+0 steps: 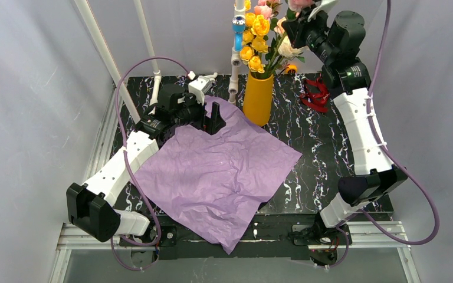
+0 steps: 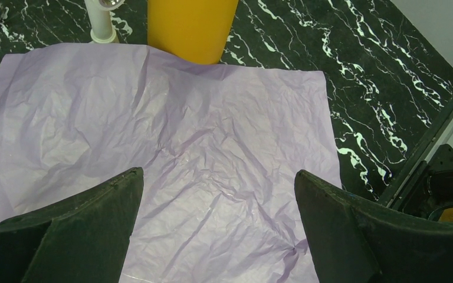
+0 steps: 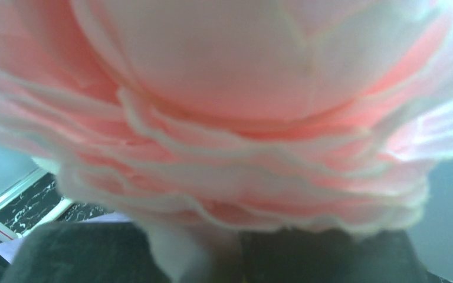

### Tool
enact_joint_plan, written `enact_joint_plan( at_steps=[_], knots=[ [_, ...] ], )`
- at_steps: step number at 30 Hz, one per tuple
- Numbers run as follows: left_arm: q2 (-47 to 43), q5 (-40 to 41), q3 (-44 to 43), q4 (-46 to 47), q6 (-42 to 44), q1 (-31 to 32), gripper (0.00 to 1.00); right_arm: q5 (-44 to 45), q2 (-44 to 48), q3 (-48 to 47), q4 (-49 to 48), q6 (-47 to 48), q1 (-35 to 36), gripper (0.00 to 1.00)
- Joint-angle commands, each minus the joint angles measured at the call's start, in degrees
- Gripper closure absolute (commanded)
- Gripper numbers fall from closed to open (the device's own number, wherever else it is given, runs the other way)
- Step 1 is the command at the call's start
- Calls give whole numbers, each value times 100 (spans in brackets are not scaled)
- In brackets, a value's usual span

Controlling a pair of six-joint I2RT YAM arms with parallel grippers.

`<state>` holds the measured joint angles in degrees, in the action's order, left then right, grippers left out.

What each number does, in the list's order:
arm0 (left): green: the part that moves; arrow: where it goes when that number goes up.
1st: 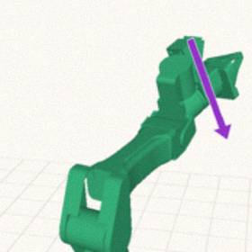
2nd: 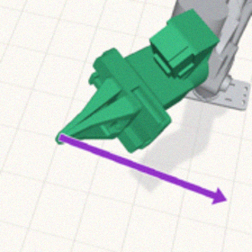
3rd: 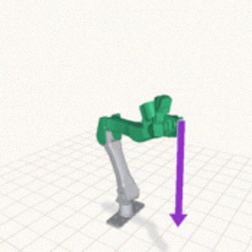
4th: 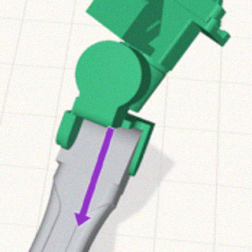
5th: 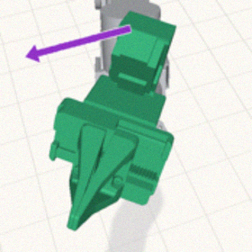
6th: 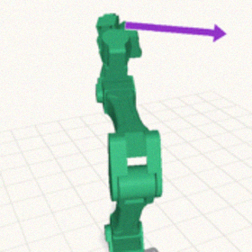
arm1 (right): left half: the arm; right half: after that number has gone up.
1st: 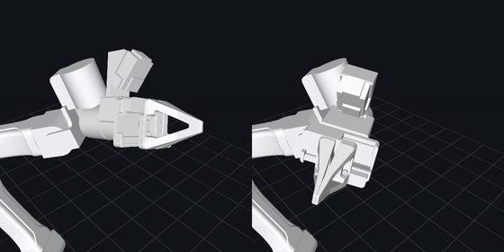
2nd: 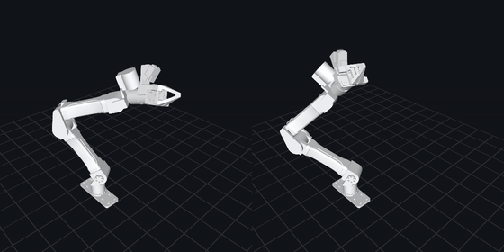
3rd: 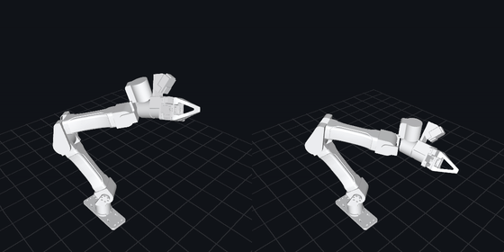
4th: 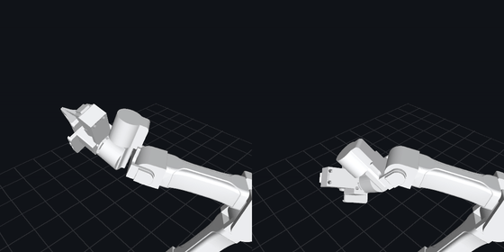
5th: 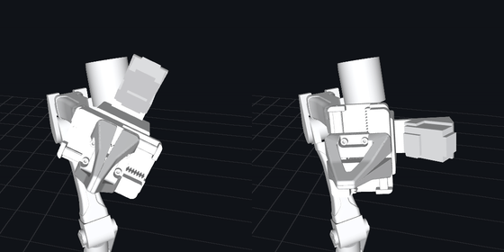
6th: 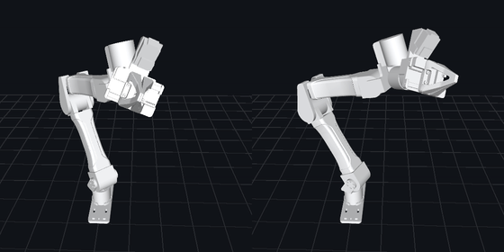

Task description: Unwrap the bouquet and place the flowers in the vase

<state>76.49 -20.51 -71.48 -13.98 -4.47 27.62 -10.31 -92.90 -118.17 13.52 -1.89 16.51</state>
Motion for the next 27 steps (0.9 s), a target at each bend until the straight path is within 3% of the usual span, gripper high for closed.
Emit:
enact_joint_plan(
  at_steps=[1, 7, 13, 22, 27],
  knots=[
    [-226, 39, 127, 9, 62, -46, 0, 15, 23, 408, -362, 171, 5, 99],
    [-173, -1, 162, -13, 66, -53, 0, -174, 62, 1303, -541, 158, 31, 99],
    [-89, 15, 68, -160, 188, -62, 0, -265, -65, 1576, -429, 53, 80, 99],
    [40, 74, -17, -388, 133, -141, 0, -359, 78, 1642, -45, 25, 89, 38],
    [98, 56, -68, -467, 95, -184, 0, -323, 307, 1795, 132, 65, 94, 20]
  ],
)
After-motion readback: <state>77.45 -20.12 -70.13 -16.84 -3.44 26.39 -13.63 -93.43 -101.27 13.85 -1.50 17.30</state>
